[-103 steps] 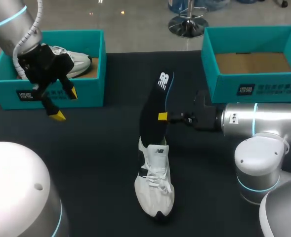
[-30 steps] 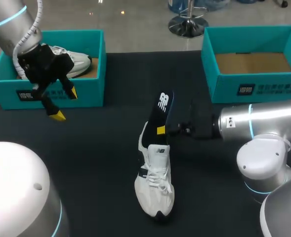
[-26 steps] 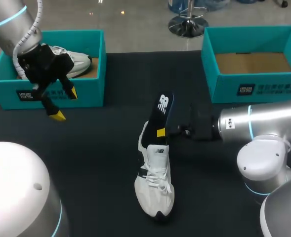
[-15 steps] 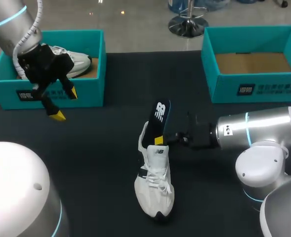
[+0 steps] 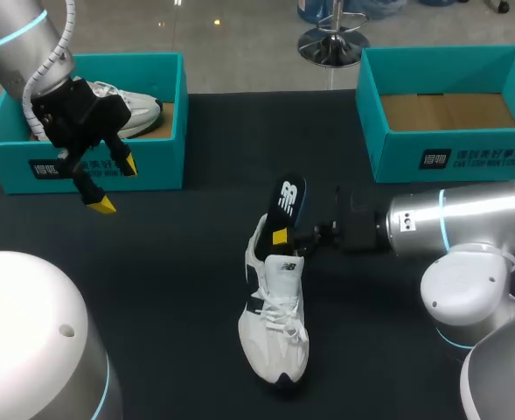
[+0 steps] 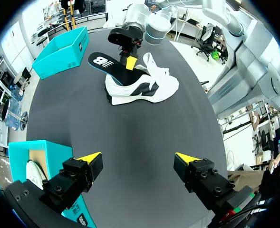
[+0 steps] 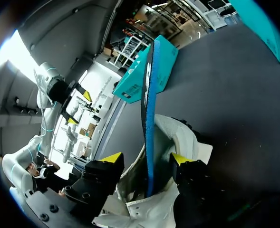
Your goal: Take the shoe out of the shoebox, open the shoe tongue, remove and reinsert the insole, then place the shoe into the shoebox
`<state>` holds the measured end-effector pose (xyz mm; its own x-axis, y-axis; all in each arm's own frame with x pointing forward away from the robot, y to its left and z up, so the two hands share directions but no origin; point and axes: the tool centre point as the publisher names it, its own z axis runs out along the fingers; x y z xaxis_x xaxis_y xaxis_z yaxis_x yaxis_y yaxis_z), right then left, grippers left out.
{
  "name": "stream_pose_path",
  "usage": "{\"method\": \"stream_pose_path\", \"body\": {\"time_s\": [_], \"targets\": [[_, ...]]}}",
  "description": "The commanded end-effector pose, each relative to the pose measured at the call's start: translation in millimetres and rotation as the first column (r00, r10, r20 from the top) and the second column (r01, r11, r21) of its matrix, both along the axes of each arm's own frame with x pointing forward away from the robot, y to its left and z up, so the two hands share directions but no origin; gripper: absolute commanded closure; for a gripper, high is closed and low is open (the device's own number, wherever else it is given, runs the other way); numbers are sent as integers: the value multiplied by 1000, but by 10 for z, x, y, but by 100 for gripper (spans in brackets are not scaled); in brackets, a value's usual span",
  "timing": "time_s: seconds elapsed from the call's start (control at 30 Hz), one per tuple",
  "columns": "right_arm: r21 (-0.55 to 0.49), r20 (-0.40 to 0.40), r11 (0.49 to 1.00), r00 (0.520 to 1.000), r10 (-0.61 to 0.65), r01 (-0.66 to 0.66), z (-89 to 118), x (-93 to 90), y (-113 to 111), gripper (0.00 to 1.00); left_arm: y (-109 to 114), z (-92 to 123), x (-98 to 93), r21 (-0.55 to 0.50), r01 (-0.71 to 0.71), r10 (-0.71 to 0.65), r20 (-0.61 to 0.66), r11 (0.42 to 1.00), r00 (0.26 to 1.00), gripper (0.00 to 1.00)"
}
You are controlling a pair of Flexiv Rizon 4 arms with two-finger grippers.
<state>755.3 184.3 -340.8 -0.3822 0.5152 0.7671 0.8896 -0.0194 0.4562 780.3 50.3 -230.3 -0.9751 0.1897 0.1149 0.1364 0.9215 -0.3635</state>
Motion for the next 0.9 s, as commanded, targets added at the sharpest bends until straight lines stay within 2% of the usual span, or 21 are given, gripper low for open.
{"method": "stream_pose_path", "body": {"time_s": [0.03,0.07,0.1,0.13,0.17,0.43,0.9], "targets": [[-30,-8,999,1000,10,-10,66,114,1,52,4,0,-6,2,0,0,1,1000,1000,0],[-31,-7,999,1000,11,-12,72,133,-2,57,4,0,-6,2,0,0,1,1000,1000,0],[-35,-5,999,1000,14,-14,78,147,-3,67,4,0,-6,2,0,0,1,1000,1000,0],[-37,-5,999,1000,16,-16,79,154,-4,87,4,0,-6,2,0,0,1,1000,1000,0],[-38,-5,999,1000,17,-17,82,163,-5,100,4,0,-6,2,0,0,1,1000,1000,0],[-48,-17,999,1000,26,-26,74,156,-14,100,4,0,-6,2,0,0,1,1000,1000,0],[-42,-94,996,993,77,-81,-79,-182,121,100,4,0,-6,2,0,0,1,1000,1000,0]]}}
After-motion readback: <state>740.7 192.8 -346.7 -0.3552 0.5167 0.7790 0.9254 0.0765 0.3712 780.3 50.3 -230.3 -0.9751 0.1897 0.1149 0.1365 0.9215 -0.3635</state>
